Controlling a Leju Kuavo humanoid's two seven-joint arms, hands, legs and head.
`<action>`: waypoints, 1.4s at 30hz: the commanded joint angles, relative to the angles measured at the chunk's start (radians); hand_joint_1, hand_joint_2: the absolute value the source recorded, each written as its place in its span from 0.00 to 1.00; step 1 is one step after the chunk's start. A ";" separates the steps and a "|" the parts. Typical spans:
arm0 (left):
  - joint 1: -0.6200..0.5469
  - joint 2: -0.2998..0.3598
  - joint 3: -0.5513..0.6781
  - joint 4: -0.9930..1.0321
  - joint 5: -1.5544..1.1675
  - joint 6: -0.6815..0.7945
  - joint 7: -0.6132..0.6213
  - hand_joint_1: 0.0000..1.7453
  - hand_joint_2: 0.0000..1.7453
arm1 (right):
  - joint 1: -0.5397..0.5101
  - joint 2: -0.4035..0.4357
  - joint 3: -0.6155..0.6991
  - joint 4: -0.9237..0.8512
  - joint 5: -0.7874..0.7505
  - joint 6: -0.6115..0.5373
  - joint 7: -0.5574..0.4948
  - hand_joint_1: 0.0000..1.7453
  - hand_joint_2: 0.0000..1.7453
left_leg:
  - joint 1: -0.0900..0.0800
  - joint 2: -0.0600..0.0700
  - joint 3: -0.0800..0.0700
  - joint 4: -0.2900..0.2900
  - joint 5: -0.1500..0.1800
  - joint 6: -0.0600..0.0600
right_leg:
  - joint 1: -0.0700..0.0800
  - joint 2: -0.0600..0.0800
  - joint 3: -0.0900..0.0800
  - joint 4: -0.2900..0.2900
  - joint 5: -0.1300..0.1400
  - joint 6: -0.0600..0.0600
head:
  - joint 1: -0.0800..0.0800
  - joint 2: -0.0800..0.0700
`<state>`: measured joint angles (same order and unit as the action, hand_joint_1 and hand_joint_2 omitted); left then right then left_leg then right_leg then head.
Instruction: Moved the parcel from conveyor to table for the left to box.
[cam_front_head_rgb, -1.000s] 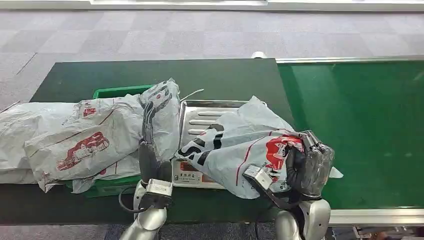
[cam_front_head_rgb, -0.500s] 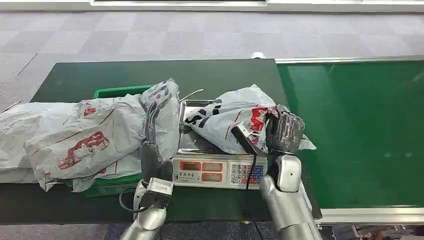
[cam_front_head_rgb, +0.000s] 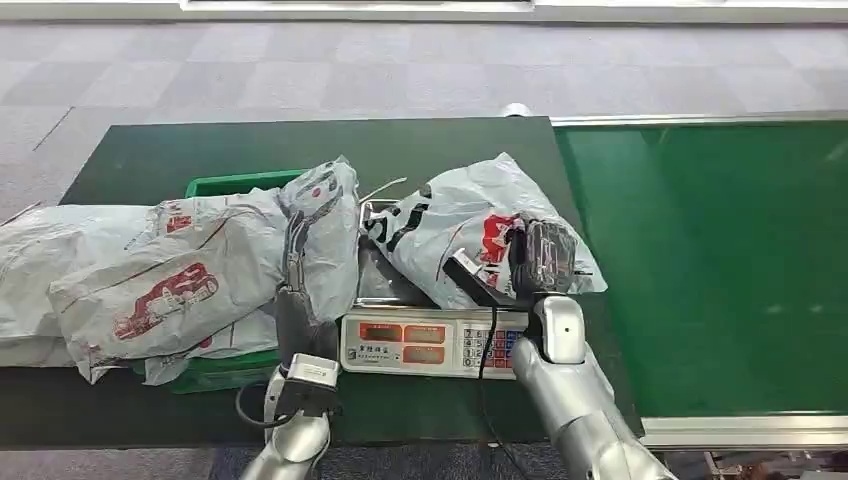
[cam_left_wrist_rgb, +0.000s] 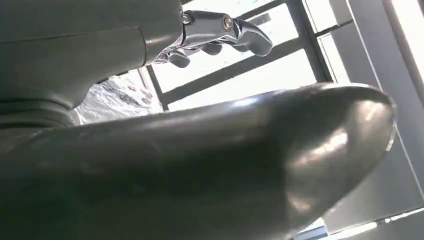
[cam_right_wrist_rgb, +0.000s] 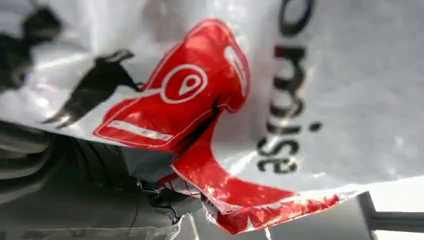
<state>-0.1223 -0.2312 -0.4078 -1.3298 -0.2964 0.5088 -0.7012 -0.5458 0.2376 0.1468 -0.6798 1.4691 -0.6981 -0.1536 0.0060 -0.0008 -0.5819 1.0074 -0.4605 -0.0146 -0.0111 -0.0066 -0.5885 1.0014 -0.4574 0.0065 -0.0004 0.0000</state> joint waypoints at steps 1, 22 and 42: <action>0.000 0.034 0.013 0.019 0.008 -0.002 0.003 0.00 0.00 | -0.033 0.087 0.021 0.173 -0.121 0.007 -0.128 0.28 1.00 | 0.000 0.003 0.003 -0.002 0.000 0.000 | 0.000 0.003 0.002 -0.002 0.001 -0.001 | 0.000 0.000; 0.066 0.020 0.060 -0.083 0.003 -0.003 0.003 0.00 0.00 | 0.478 -0.007 0.263 -0.672 -0.895 0.379 -0.447 0.00 0.00 | 0.001 0.000 0.002 -0.002 -0.004 -0.001 | 0.001 0.000 0.002 -0.002 -0.003 -0.001 | 0.000 0.000; -0.144 0.092 -0.034 0.127 -0.123 -0.347 0.185 0.00 0.00 | 0.753 -0.225 0.378 -1.313 -1.213 0.488 -0.545 0.00 1.00 | 0.000 -0.007 0.003 -0.003 -0.004 0.000 | 0.000 -0.007 0.004 -0.004 -0.006 0.000 | 0.000 0.000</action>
<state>-0.0935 -0.2216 -0.3796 -1.4350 -0.3442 0.3393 -0.6262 0.1680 0.1789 0.4181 -1.7668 0.2483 -0.1404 -0.7027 0.0062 -0.0010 -0.5814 1.0074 -0.4670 -0.0151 -0.0111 -0.0077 -0.5881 1.0005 -0.4637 0.0066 0.0000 0.0000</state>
